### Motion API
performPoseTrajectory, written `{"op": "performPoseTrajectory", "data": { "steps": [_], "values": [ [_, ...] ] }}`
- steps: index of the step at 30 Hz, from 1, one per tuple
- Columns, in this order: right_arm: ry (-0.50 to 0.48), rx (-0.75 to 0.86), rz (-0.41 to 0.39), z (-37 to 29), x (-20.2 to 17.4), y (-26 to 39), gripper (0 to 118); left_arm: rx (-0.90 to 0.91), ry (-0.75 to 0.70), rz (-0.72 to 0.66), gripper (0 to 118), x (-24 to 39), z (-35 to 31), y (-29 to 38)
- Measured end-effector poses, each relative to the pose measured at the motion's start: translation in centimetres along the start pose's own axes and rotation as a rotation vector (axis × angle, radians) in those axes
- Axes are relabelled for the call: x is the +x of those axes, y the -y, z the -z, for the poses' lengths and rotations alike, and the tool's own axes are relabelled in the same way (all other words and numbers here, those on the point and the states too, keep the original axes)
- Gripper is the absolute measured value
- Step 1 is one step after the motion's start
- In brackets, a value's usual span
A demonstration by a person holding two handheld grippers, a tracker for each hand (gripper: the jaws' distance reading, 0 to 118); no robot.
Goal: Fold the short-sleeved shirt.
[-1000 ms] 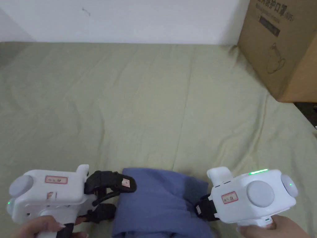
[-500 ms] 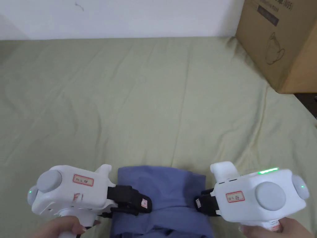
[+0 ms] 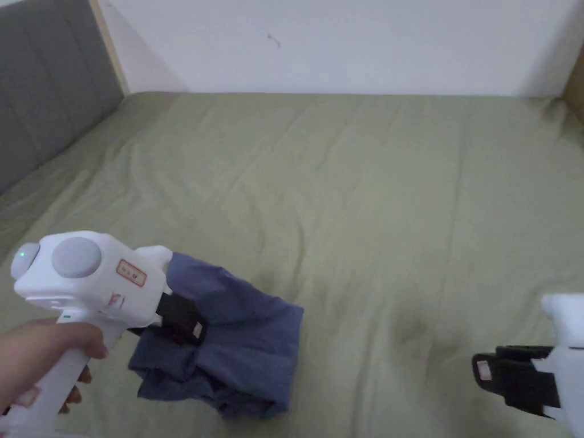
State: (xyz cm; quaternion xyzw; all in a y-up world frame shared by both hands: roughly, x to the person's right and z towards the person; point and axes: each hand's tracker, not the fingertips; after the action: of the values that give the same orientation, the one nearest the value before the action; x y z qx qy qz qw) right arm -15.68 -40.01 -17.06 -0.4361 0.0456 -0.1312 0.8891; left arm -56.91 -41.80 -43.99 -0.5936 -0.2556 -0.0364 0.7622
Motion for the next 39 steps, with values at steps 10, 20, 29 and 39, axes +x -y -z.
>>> {"op": "performPoseTrajectory", "data": {
  "steps": [10, 20, 29, 39],
  "values": [
    [0.048, -0.125, -0.044, 1.5, -3.7, -1.0, 0, -0.048, -0.506, 0.051, 22, -14.0, 0.3, -2.2],
    [0.039, -0.095, -0.009, 1.4, -3.7, -2.0, 0, 0.004, -0.924, 0.083, 96, -16.3, 0.5, -1.6],
    [0.176, 0.143, -0.041, -3.0, -1.7, -0.9, 0, 0.283, -0.505, 0.002, 96, -4.4, -4.7, 0.6],
    [0.215, 0.266, 0.078, -9.7, -0.3, 0.6, 0, 0.563, 0.023, 0.076, 0, 14.3, -5.8, 5.8]
  ]
}}
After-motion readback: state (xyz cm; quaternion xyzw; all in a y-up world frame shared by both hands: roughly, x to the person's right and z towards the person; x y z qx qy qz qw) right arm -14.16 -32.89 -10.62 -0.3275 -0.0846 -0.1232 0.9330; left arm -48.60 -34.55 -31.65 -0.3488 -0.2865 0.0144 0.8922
